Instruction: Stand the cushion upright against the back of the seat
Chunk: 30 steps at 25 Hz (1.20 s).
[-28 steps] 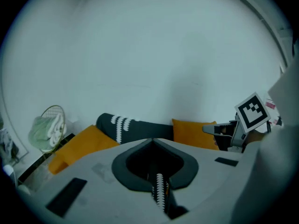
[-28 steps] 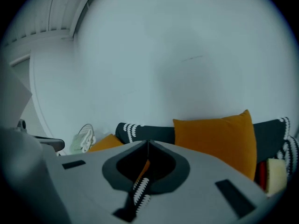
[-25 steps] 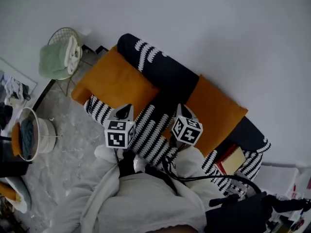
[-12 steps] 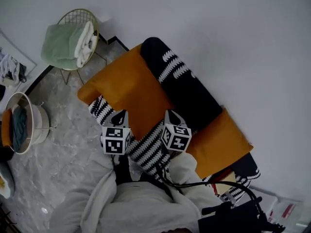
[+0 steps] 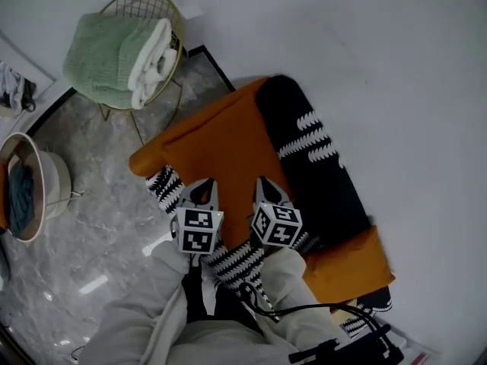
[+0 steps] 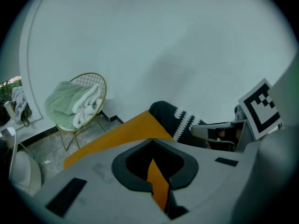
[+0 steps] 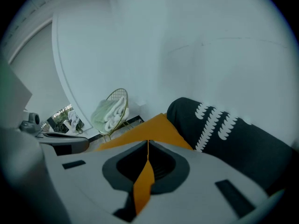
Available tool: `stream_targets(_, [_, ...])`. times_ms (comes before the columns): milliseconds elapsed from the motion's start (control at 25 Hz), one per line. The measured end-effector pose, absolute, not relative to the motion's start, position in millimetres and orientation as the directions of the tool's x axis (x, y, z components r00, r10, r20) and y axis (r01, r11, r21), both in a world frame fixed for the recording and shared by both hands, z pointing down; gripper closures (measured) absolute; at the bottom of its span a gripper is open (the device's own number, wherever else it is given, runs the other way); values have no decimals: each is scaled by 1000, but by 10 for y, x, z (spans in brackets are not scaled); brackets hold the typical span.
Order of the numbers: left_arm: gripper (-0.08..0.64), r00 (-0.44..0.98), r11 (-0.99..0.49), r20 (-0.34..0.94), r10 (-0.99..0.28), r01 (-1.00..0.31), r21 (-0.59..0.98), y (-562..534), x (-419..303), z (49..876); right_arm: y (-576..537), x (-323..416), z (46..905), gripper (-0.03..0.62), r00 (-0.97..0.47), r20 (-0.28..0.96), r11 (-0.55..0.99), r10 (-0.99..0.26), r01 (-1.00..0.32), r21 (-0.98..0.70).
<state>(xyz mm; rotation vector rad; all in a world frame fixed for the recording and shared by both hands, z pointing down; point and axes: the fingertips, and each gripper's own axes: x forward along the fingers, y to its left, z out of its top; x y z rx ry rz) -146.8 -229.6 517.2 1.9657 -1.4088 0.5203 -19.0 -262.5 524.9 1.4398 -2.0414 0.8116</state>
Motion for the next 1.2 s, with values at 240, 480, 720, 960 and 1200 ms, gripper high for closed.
stream_targets(240, [551, 232, 8, 693, -682, -946, 325, -2583, -1869, 5803, -3268, -388, 5715, 526, -341, 717, 312, -607, -933, -180])
stream_targets(480, [426, 161, 149, 751, -640, -933, 328, -2650, -2053, 6235, -3824, -425, 6054, 522, -338, 749, 334, -570, -928, -165])
stream_targets(720, [367, 60, 302, 763, -643, -896, 325, -2713, -2279, 6424, -4163, -582, 6274, 396, -367, 775, 418, -515, -896, -148])
stream_targets(960, [321, 46, 371, 773, -633, -858, 354, -2730, -2278, 6603, -4419, -596, 6590, 304, -387, 798, 426, -463, -886, -182])
stream_targets(1200, [319, 59, 372, 800, -598, -863, 342, -2843, -2291, 6897, -4470, -669, 6814, 298, -413, 803, 408, -430, -882, -235])
